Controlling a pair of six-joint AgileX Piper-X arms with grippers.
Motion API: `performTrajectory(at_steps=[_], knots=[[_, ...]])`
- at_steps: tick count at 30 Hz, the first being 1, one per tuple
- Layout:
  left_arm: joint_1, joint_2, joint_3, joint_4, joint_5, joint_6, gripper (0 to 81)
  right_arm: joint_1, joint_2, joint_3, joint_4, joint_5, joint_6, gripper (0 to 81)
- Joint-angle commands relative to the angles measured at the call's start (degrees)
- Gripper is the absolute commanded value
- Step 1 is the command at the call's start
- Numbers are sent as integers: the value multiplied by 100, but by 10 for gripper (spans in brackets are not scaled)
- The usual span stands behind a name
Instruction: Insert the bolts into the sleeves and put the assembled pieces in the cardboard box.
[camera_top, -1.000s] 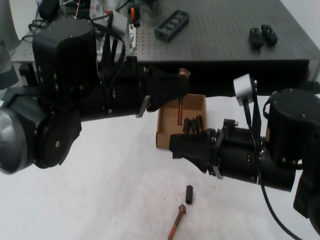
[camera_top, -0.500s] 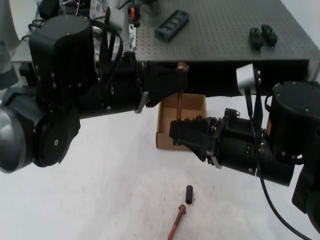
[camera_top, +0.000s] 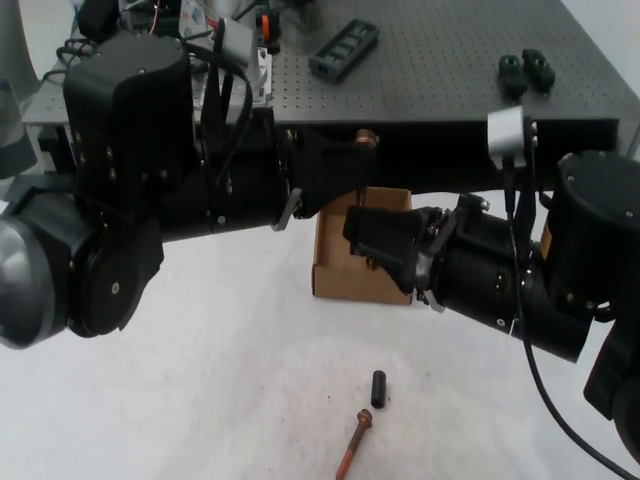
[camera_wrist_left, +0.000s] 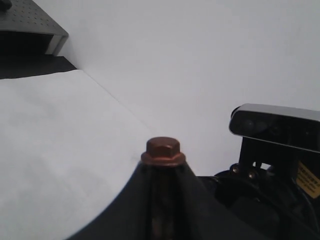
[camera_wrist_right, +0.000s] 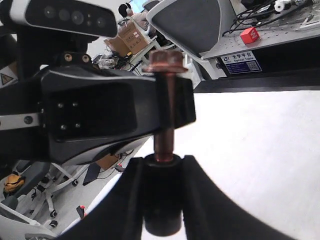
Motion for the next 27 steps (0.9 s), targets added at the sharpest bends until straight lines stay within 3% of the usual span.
performTrajectory(at_steps=[1, 3, 7, 9, 13, 16, 18, 21, 27], knots=[[-7, -28, -25, -58, 119, 219, 6, 2, -12, -80, -151, 75, -65, 48], [-7, -28, -25, -58, 121, 226, 79, 2, -12, -80, -151, 74, -245, 48], [-7, -28, -25, 30, -431, 226, 416, -244, -12, -192, 85, 294, -449, 48], [-7, -28, -25, 227, -917, 226, 524, -510, 71, -370, 338, 461, -622, 48], [-7, -28, -25, 912, -1829, 566, 505, -1160, 648, -1056, 1008, 807, -1053, 48], [-38, -4, -25, 1445, -1946, 823, 471, -1408, 1459, -1887, 1719, 826, -1387, 48], [-181, 16, -25, 1964, -1985, 1230, 455, -1433, 2108, -2545, 2419, 842, -1594, 48], [-544, 179, -148, 3000, -2559, 1990, 446, -1379, 3017, -3717, 3522, 1308, -2032, 48], [-1288, 983, -748, 4491, -3357, 2564, 446, -1261, 4574, -5513, 4969, 1763, -2357, 48]])
